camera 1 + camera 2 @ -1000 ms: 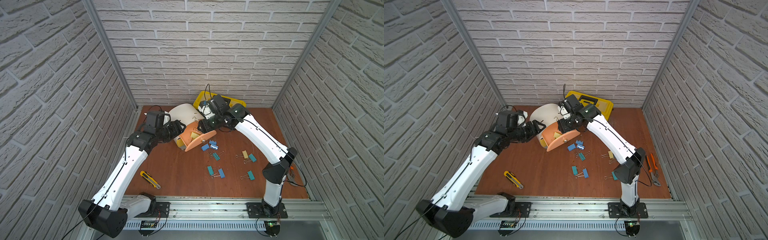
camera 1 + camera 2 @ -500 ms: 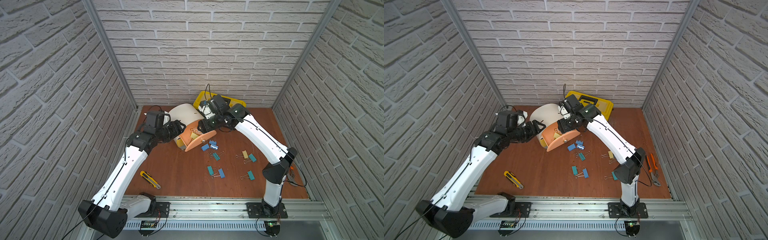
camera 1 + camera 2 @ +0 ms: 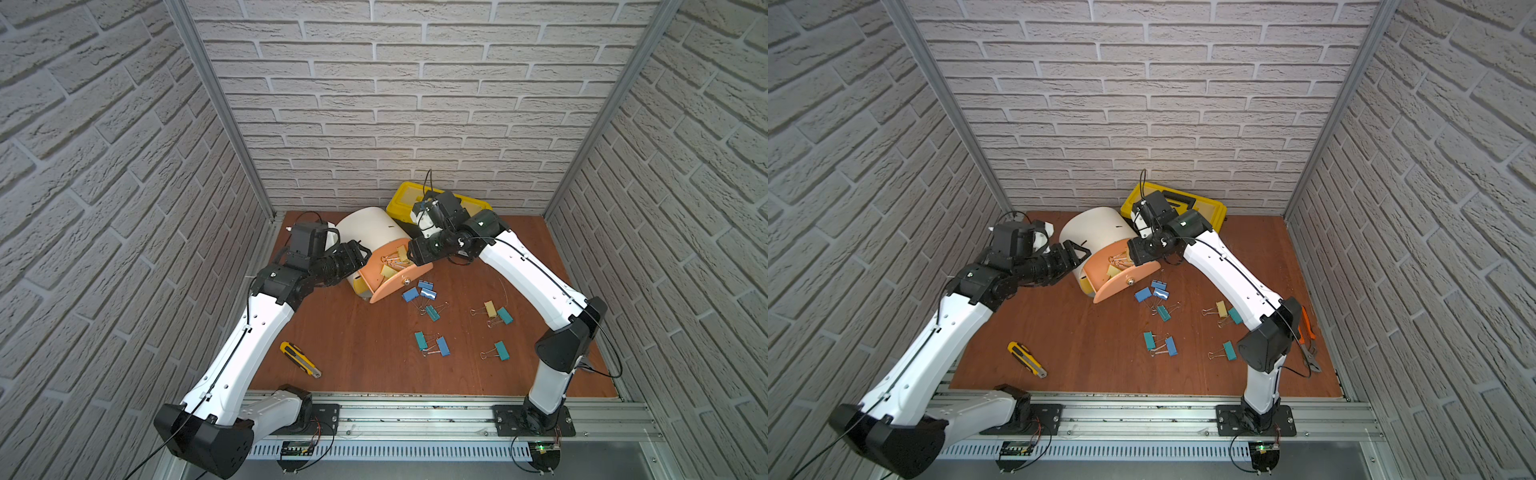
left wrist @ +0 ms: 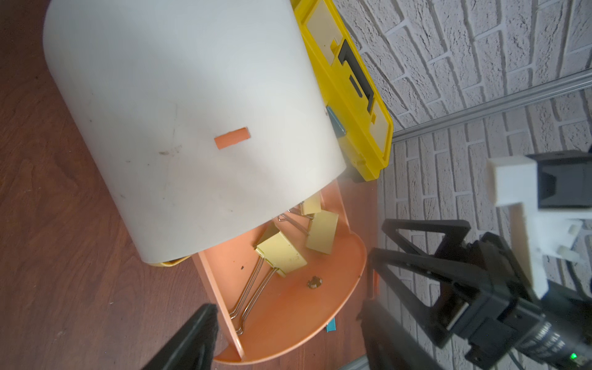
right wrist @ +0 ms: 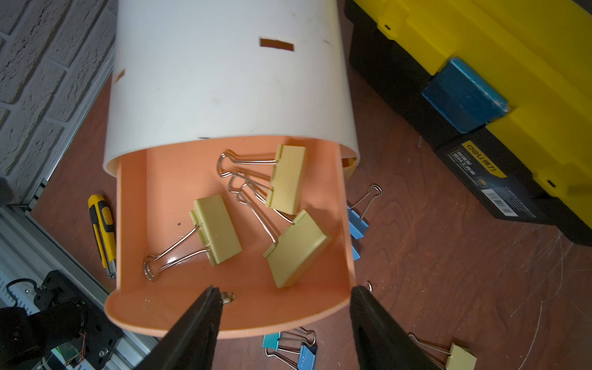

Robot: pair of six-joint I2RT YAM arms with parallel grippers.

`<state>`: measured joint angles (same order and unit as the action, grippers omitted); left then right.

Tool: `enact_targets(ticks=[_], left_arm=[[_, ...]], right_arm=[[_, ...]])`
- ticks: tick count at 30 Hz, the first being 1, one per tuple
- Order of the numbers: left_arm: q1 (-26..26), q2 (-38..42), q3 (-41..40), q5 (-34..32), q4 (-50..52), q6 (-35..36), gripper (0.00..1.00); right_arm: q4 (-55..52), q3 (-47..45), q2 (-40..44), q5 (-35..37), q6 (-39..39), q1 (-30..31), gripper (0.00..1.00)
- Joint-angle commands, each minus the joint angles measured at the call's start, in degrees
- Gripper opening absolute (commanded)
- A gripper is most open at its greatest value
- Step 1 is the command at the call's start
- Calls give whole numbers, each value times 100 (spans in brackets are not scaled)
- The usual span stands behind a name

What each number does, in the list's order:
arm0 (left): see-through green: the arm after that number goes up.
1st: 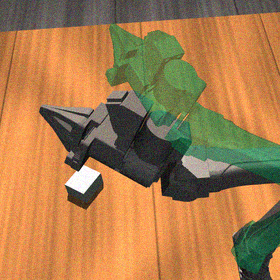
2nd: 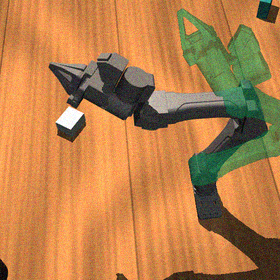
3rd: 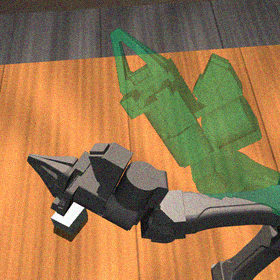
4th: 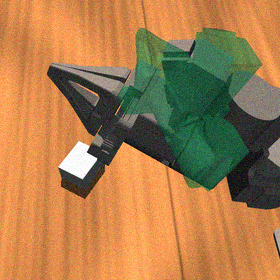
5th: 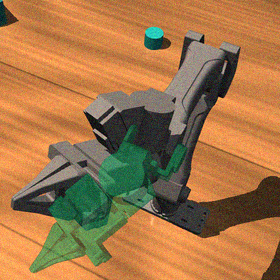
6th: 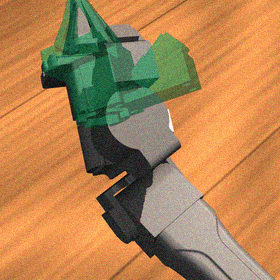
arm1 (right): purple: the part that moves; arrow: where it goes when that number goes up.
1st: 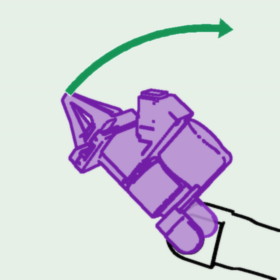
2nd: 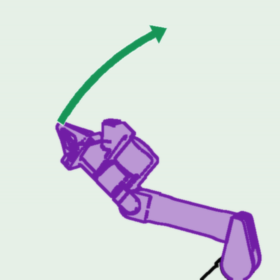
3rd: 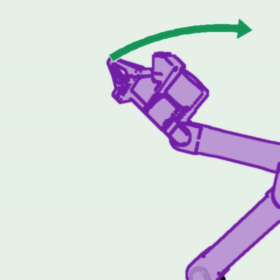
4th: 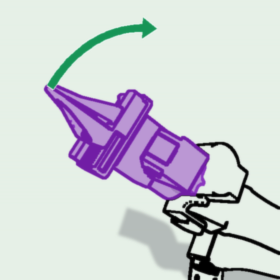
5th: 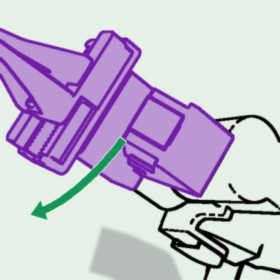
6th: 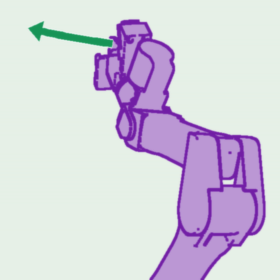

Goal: Put the binder clips in the drawer according to color
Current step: Place the binder clip in the drawer, then adjust the binder clip at the center of the board.

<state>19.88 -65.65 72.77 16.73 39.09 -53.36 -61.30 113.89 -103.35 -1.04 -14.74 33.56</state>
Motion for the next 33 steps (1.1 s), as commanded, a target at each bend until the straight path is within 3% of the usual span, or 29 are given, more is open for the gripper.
enact_targets(ticks=[1, 10, 17, 24, 33], left_arm=[[-29, 138, -25, -79, 34, 183, 75], [-35, 378, -243, -134, 175, 197, 75], [-33, 799, -727, -240, 190, 25, 75], [-29, 1244, -1260, -317, 221, -154, 75], [-38, 1767, -1950, -364, 198, -422, 75]], right_arm=[[373, -467, 557, 69, -205, -253, 66], [843, -2251, 1340, 205, -650, -991, 66], [942, -3299, 1432, 282, -748, -1500, 66], [1145, -4022, 1307, 284, -711, -1926, 66], [1225, -4309, 991, 315, -509, -2357, 66]])
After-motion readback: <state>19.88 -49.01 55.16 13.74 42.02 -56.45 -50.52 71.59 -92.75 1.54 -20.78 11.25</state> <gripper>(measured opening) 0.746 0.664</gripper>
